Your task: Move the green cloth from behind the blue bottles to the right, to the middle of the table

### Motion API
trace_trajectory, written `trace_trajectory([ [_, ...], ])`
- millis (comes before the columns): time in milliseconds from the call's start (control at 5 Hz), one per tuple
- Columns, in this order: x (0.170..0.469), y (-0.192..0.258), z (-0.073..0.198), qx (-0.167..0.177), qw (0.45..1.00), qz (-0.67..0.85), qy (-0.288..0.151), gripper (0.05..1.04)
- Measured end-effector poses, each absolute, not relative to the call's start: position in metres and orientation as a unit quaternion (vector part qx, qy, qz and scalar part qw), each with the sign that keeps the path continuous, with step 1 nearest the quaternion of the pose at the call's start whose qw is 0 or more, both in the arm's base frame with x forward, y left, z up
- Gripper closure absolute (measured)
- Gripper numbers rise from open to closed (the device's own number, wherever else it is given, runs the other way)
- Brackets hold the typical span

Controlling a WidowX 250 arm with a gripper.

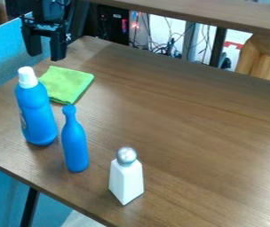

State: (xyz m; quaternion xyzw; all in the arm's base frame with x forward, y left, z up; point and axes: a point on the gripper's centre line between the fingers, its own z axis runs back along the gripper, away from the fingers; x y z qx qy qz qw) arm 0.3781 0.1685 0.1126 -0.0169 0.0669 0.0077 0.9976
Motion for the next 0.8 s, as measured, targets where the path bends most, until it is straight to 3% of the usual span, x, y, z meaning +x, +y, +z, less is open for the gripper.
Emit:
trace_trajectory([
  [400, 0.379, 0.169, 0.086, -0.038, 0.994, -0.005, 0.101, 0.082],
  [600, 0.385, 0.174, 0.089, -0.054, 0.996, -0.005, 0.074, 0.082],
  [800, 0.387, 0.19, 0.083, -0.044, 0.998, 0.011, 0.052, 0.082],
])
